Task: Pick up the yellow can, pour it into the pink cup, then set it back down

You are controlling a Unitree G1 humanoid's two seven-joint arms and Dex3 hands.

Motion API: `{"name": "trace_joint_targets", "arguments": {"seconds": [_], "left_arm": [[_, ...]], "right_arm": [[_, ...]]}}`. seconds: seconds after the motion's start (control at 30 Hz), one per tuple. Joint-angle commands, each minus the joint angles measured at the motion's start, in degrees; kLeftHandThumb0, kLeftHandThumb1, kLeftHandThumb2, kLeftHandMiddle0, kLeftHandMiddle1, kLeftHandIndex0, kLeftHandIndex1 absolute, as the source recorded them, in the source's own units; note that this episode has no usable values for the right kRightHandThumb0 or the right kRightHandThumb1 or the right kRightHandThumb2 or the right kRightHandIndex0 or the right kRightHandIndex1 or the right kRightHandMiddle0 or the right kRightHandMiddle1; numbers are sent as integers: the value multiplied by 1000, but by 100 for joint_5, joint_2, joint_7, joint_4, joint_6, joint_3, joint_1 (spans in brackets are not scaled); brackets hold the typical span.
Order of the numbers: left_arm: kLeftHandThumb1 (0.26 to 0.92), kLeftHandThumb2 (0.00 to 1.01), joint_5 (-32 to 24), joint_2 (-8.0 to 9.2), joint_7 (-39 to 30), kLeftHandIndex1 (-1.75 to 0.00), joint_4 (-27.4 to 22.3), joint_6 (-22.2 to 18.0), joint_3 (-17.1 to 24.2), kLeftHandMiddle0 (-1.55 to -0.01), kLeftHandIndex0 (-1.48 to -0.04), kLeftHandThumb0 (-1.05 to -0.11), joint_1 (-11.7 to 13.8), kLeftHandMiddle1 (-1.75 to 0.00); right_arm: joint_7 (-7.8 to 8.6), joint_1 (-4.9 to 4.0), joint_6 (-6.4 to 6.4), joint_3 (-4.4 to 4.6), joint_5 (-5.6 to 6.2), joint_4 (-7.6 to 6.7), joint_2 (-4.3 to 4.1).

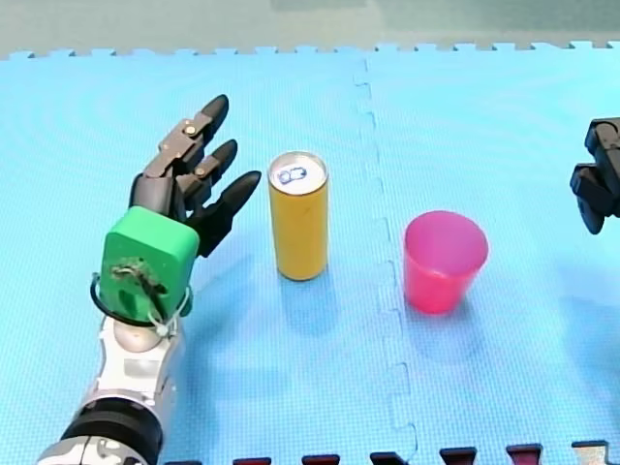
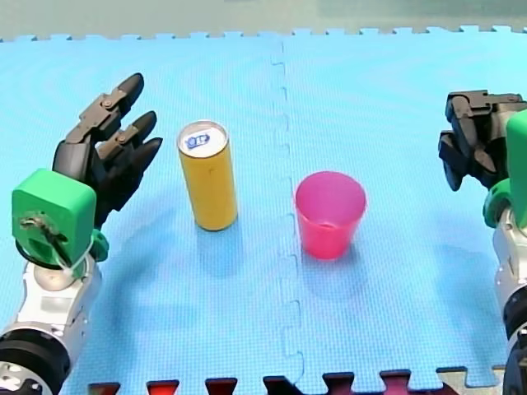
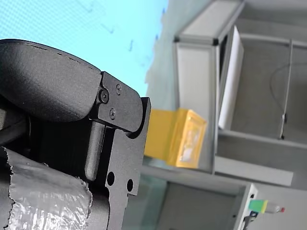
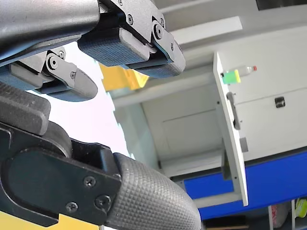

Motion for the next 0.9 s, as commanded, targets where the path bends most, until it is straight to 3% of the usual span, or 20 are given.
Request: {"name": "trace_joint_targets", "arguments": {"seconds": [0.0,0.33,0.87], "left_arm": [[918,0,-17,37,-15,0,-1,-22,5,-578,-511,-940,1,0],[921,3,16,69,-36,0,11,10,-22,-577,-505,-933,-10,0],[921,10,18,58,-18,0,6,25,-41,-575,-501,-931,-12,0]], "right_arm": [[6,3,13,-18,26,-21,-8],[147,8,29,-63,110,-11,-3],[211,-4,41,-108,147,-2,2]]}}
